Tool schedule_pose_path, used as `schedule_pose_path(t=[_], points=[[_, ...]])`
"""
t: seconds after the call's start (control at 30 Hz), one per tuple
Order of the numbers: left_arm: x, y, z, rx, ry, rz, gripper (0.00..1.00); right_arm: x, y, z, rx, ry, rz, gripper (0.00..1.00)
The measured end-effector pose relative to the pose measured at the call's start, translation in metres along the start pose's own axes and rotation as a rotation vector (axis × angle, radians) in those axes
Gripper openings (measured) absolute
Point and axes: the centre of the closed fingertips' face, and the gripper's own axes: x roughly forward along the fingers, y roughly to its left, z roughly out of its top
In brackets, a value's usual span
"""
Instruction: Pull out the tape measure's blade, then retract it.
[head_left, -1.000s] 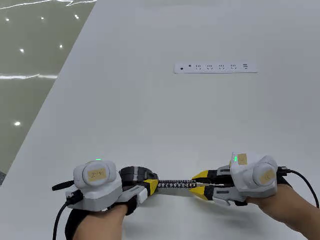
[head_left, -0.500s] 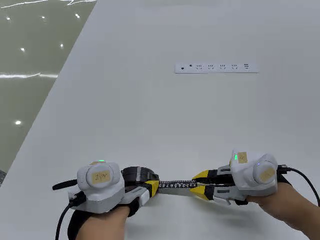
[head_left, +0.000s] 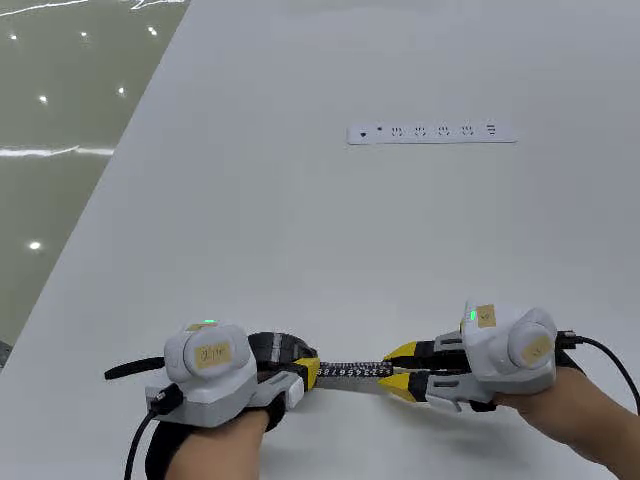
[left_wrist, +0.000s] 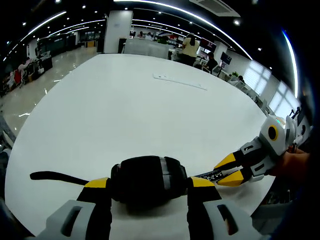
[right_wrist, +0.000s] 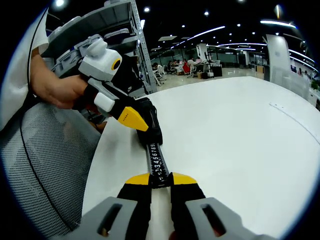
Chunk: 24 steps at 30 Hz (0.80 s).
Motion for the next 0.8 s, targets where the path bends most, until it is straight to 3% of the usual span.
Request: schedule_pose_path(t=[0.17,0.8], points=[[0.0017,-0.0010,-0.0001,0.039,-0.004,0.022,0.59,0.0002,0.0025,-0.0005,0.007,-0.003,0.000,0.12],[0.0057,0.0015,-0.0032,0.073,-0.001,0.061,0.61,0.0025,0.0059,-0.0090,0.035,-0.011,-0.016,0.12]])
